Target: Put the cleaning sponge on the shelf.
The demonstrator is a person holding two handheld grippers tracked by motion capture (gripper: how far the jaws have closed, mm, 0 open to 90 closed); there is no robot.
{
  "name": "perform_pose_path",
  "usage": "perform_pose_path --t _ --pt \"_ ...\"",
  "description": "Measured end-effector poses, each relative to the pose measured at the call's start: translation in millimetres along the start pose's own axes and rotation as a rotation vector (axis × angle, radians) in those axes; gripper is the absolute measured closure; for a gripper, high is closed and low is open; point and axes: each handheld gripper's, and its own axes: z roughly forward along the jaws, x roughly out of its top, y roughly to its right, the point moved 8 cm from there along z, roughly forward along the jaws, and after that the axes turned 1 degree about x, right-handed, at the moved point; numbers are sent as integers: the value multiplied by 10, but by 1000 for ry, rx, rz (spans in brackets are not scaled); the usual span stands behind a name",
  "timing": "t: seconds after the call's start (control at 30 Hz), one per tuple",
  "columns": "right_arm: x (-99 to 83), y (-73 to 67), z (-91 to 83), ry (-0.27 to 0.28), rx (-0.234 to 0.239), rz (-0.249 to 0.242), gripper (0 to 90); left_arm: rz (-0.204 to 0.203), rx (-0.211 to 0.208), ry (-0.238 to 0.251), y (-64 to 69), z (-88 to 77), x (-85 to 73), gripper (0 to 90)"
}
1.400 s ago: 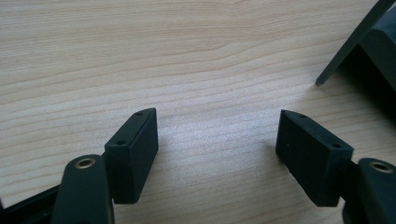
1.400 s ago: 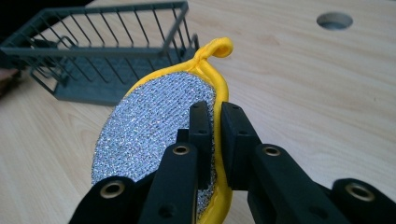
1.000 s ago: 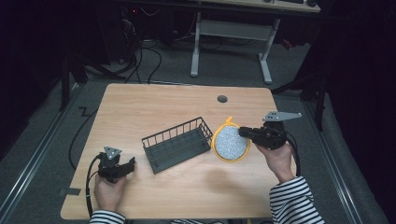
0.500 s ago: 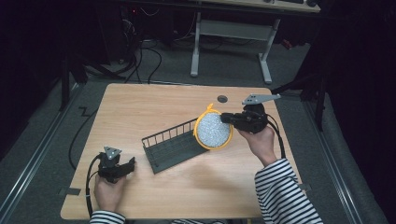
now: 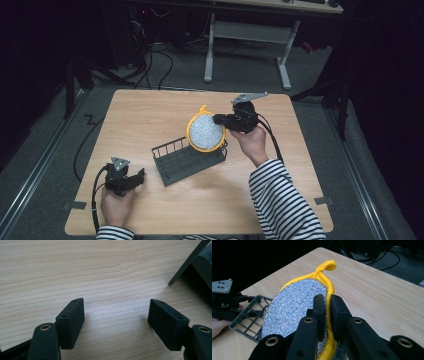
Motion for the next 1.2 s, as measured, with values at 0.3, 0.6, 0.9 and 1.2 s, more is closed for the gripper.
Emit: perform_pose_path --t 0.3,0.6,0.9,1.2 --pt "-54 -11 324 -13 -22 -12 835 -4 -4 1 0 -2 0 300" --pt "-160 21 417 -28 -23 -36 829 -4 -3 1 0 -2 0 300" --pt "-229 47 440 -50 -20 -52 826 -3 -2 1 0 -2 -1 300" --pt "-336 65 443 -63 -21 -55 826 -3 -2 0 0 -1 -1 300"
